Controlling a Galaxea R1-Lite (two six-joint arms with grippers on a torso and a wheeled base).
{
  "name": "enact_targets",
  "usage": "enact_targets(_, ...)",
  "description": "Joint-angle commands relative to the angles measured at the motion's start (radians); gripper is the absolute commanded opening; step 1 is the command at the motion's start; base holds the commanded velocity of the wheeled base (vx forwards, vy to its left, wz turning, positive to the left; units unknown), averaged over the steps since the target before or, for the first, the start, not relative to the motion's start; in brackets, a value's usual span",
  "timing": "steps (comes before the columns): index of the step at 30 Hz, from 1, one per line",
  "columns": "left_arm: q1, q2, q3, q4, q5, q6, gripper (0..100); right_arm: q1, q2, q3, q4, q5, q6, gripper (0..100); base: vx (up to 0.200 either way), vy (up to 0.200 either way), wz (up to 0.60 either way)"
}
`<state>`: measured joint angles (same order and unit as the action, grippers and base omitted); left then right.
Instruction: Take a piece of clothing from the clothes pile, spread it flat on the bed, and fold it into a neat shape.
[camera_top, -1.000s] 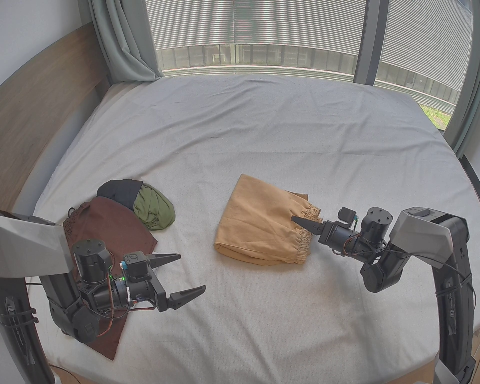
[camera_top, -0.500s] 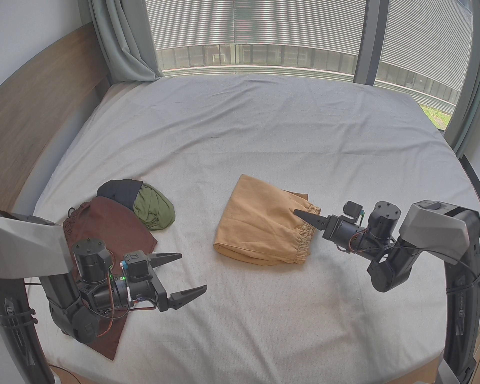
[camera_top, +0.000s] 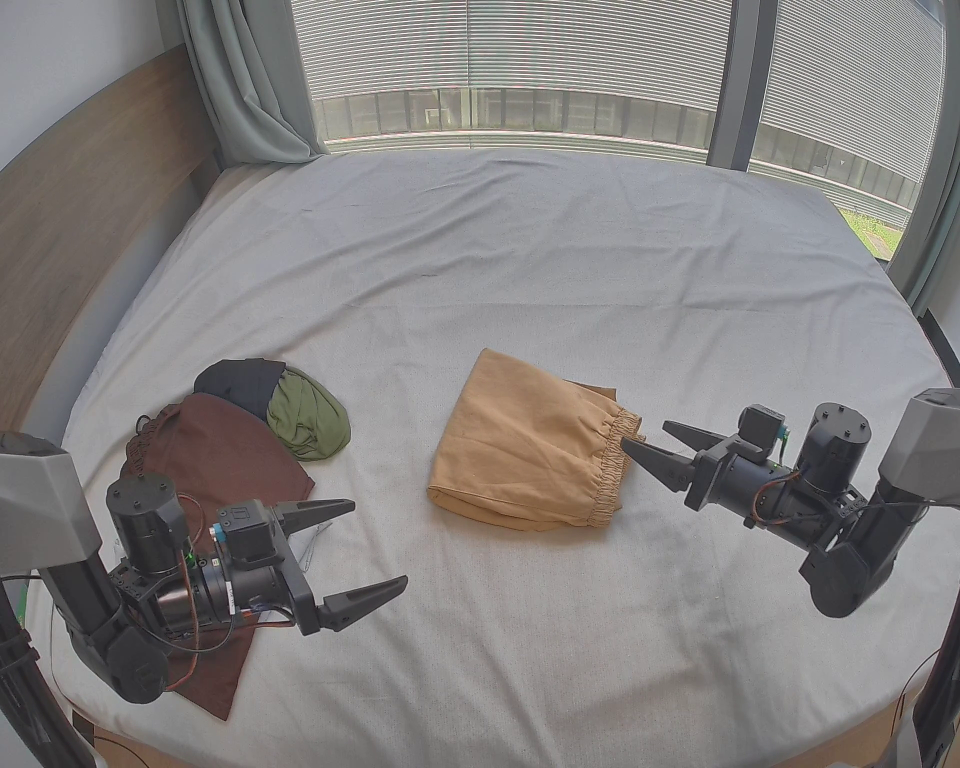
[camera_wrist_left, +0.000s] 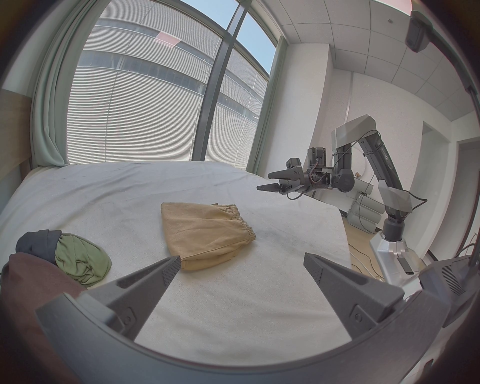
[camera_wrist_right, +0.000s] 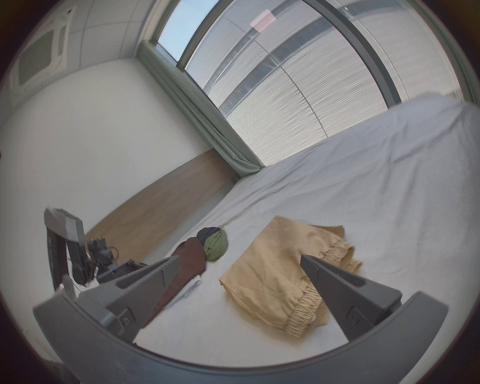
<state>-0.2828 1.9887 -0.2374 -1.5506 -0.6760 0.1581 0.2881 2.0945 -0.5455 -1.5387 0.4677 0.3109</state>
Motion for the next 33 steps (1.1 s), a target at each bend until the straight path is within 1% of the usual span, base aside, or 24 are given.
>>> enact_targets(1,-0.013,-0.114,0.084,0.000,-0.001,0.001,100,0.011,-0.125,0.141,-0.001,-0.070,-0.119,100,0.000,0.000,0.00)
enact_targets(4,-0.035,-0.165,0.119,0.001,0.003,-0.002,100,0.003,-0.175,0.213,-0.001,-0.104,-0.197,100,0.000,0.000,0.00)
enact_targets(9,-0.105,-0.288,0.184,0.003,0.012,-0.017,100,-0.007,-0.323,0.328,0.000,-0.132,-0.191,100,0.000,0.000,0.00)
enact_targets(11,-0.116,-0.312,0.190,0.003,0.016,-0.023,100,-0.012,-0.352,0.345,0.000,-0.132,-0.190,100,0.000,0.000,0.00)
enact_targets(15,-0.145,-0.421,0.190,0.003,0.082,-0.057,100,-0.046,-0.527,0.438,0.000,-0.132,-0.193,100,0.000,0.000,0.00)
enact_targets(21,-0.145,-0.551,0.198,0.004,0.113,-0.074,100,-0.070,-0.705,0.506,0.012,-0.132,-0.196,100,0.000,0.000,0.00)
enact_targets(25,-0.141,-0.617,0.227,0.007,0.131,-0.086,100,-0.092,-0.774,0.518,0.017,-0.130,-0.197,100,0.000,0.000,0.00)
enact_targets(28,-0.139,-0.671,0.237,0.049,0.147,-0.089,100,-0.104,-0.812,0.539,0.019,-0.130,-0.200,100,0.000,0.000,0.00)
enact_targets(29,-0.134,-0.708,0.237,0.089,0.161,-0.089,100,-0.112,-0.838,0.544,0.023,-0.132,-0.202,100,0.000,0.000,0.00)
enact_targets(30,-0.133,-0.711,0.237,0.092,0.162,-0.089,100,-0.112,-0.841,0.544,0.023,-0.130,-0.202,100,0.000,0.000,0.00)
enact_targets(33,-0.128,-0.804,0.237,0.190,0.225,-0.084,100,-0.138,-0.927,0.541,0.078,-0.132,-0.207,100,0.000,0.000,0.00)
